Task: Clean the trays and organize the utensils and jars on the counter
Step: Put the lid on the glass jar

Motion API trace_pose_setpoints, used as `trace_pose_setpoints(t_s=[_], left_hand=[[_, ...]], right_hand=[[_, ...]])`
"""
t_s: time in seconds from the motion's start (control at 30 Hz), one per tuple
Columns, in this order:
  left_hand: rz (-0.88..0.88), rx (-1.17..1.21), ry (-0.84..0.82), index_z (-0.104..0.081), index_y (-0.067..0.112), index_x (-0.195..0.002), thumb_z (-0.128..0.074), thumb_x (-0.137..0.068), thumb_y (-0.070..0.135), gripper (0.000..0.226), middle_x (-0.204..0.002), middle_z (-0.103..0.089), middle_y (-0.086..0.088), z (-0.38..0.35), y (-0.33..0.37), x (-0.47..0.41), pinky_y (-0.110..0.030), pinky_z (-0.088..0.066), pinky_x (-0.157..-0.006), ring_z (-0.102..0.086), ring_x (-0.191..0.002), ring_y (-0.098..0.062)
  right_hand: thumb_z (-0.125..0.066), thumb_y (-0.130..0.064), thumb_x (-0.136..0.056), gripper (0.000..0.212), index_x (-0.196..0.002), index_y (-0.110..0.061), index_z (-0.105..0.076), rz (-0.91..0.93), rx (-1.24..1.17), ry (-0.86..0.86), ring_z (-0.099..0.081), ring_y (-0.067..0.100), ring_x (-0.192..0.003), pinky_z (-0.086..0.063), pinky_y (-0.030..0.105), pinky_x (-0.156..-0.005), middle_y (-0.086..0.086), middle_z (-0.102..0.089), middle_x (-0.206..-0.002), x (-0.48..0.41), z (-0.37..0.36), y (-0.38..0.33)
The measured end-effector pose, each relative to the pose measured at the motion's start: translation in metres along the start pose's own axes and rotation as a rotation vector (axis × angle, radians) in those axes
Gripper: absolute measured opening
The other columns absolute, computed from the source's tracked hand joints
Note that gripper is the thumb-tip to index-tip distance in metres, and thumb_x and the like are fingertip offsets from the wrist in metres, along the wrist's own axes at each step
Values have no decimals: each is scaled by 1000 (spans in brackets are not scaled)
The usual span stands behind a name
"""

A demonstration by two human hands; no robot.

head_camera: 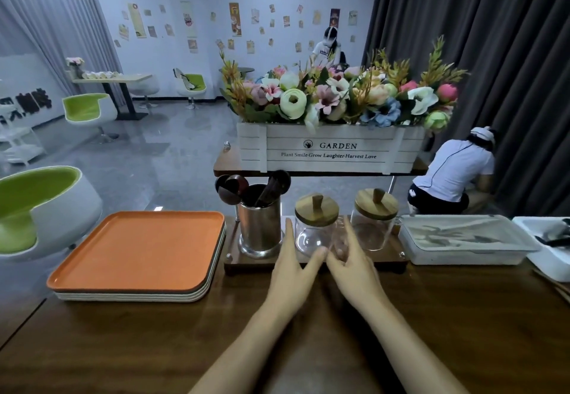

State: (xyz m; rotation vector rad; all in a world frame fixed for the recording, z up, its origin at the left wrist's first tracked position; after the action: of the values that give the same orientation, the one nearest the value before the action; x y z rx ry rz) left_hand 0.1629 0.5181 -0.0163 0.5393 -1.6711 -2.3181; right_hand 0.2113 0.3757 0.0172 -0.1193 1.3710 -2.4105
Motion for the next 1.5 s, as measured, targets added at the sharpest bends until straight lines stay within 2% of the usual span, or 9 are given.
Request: trace_pose_setpoints(t_s=[0.13,0.23,0.4,0.47,0.6,0.8,0.97,1.2,1.5], left_hand=[[-12,46,40,1,50,-159,-55,-83,81,100,-167,-23,17,-14,0,-18,-44,-30,-123,-26,-153,-9],[9,47,58,-1,39,-163,-54,-87,65,95,-160,-21,24,-17,4,-23,-34,-27,-123,-26,-152,-11],[-21,33,88,-16,44,-161,-54,-90,62,82,-157,-42,15,-18,2,-15,-44,-36,-120,-38,-146,-10],[-31,28,78,-17,47,-160,-55,-93,59,78,-153,-46,19,-22,9,4,-39,-39,-117,-42,-142,-6],[-67,39,81,-18,43,-161,-57,-98,45,74,-150,-51,18,-44,29,59,-31,-40,-116,-47,-138,-1],[-103,-27,48,-13,62,-154,-53,-90,61,76,-154,-44,26,-109,56,134,-35,-36,-119,-39,-143,4],[-79,-35,49,-21,51,-158,-56,-91,56,76,-149,-52,22,-182,72,180,-40,-41,-116,-46,-139,2],[-34,-8,48,-25,54,-155,-66,-88,53,78,-147,-54,21,-258,93,205,-46,-41,-116,-50,-138,-4],[5,6,60,-35,64,-144,-70,-86,50,70,-137,-57,33,-295,101,200,-48,-43,-115,-55,-132,-3]], right_hand=[[-63,-36,-95,87,-159,-41,-3,-18,-117,-54,-37,16,-145,-36,32,-112,-7,-30,-162,-26,-7,9],[-63,-27,-94,87,-159,-39,-7,-37,-206,-94,-32,15,-147,-35,28,-111,-7,-29,-162,-39,-14,18],[-61,-25,-86,84,-158,-39,-20,11,-307,-142,-38,5,-142,-37,27,-113,-13,-40,-155,-26,-8,18],[-59,-16,-89,81,-155,-45,-23,27,-321,-147,-43,-3,-134,-40,19,-105,-19,-45,-149,-7,4,18],[-58,-11,-89,80,-150,-55,-29,57,-332,-145,-51,-9,-126,-42,21,-104,-31,-55,-135,39,38,30],[-60,2,-93,78,-154,-37,-31,48,-378,-142,-52,-6,-127,-41,21,-108,-24,-58,-136,110,112,74],[-60,6,-91,78,-156,-27,-31,49,-327,-156,-52,-1,-130,-40,26,-111,-26,-61,-132,148,178,126],[-63,-21,-79,75,-129,-72,-40,71,-295,-166,-55,2,-128,-42,43,-114,-24,-62,-133,169,243,178],[-59,-11,-81,79,-116,-80,-44,49,-377,-196,-55,-1,-126,-41,38,-114,-34,-62,-124,165,269,198]])
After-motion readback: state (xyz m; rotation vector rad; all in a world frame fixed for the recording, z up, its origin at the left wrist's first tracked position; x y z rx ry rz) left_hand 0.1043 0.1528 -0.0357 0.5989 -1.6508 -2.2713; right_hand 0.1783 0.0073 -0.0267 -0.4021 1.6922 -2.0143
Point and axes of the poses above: each hand's wrist, its own x-axis away from the middle knuckle, its own z-axis out of the back of the hand, y = z × x, the point moved 5 cm from there along -x, towards the middle knuckle
